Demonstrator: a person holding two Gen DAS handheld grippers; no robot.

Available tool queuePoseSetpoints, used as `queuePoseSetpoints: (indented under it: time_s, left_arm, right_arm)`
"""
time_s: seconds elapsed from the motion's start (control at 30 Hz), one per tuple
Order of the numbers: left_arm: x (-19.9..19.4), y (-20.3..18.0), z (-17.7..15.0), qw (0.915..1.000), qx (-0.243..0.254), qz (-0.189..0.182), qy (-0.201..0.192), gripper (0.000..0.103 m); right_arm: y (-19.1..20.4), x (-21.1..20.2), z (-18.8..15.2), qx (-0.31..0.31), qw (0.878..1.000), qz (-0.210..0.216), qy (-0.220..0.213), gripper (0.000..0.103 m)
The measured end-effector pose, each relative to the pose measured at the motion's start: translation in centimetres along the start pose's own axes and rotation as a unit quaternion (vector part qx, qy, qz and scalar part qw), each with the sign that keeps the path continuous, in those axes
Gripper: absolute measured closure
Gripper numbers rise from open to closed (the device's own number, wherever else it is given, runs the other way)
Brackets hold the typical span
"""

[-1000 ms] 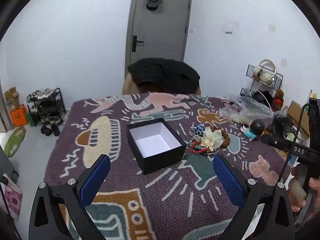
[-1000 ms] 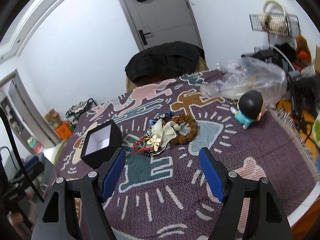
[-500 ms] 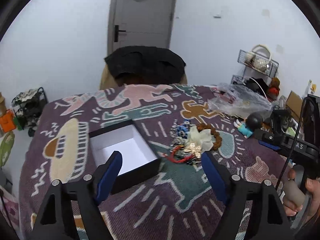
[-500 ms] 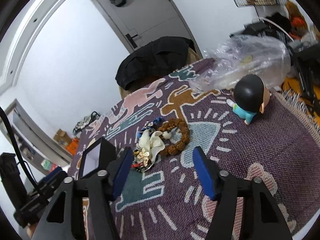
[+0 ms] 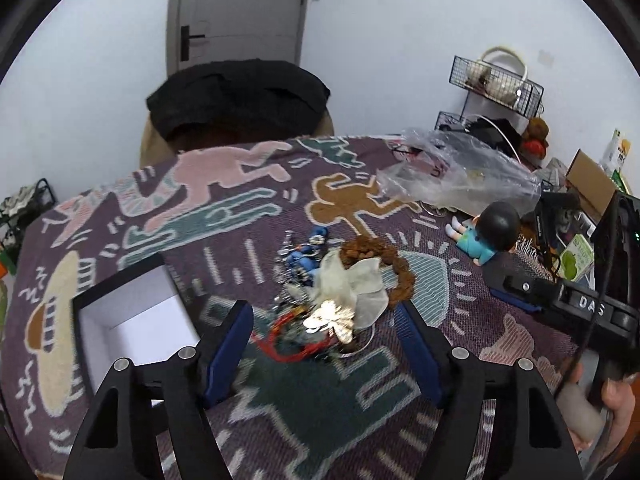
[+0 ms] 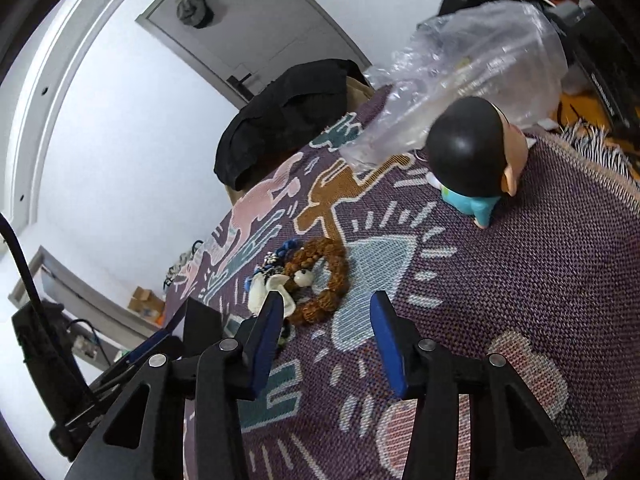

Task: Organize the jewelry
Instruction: 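Move the left tool to the jewelry pile and grasp the white flower brooch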

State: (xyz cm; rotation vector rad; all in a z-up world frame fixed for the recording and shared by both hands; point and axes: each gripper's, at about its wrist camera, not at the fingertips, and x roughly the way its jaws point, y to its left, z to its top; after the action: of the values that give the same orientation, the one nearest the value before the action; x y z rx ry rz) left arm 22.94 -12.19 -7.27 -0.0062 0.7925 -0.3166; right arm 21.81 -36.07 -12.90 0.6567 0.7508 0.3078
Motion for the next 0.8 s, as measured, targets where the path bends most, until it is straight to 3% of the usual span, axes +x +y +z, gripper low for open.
queuePoseSetpoints:
  time_s: [0.2,0.4,0.47,0.5,0.63,0.8]
  left_arm:
    - [3.6,-1.1,0.9,0.9995,0.017,0.003,0.026,0.034]
    - [6.9,-1.7,1.3,0.9978,0.046,0.018,0.045,0.054]
    - [7.9,-1.4,1.4,0.9974,0.04,0.013,0.059,0.082]
    - [8.3,-1.3,1.5,0.9972,0.035,0.007,0.065,0.088]
    - [7.7,-1.6,2.0,0.998,0.041,0.004,0.047,0.1]
    - [5.3,-1.4,3.3,0.9993,0.036,-0.001,0.012,0.102]
  right_arm:
    - [-1.1,0.3,0.0,0.01,1.0,-0.003,0.006,0.056]
    - [-1.2,0.9,-0.1,0.013,1.0,0.005,0.022,0.056]
    - [-1.1,1.1,-0.3,0.012,1.0,0.004,0.026,0.056]
    - [-1.2,1.2,-0.4,0.013,0.999,0.005,0.029,0.056]
    - [-1.3,1.5,-0.5,0.016,0.999,0.003,0.035,0.056]
    - [-0.6,1.8,0.3,0.012,0.999,0.001,0.04,0.056]
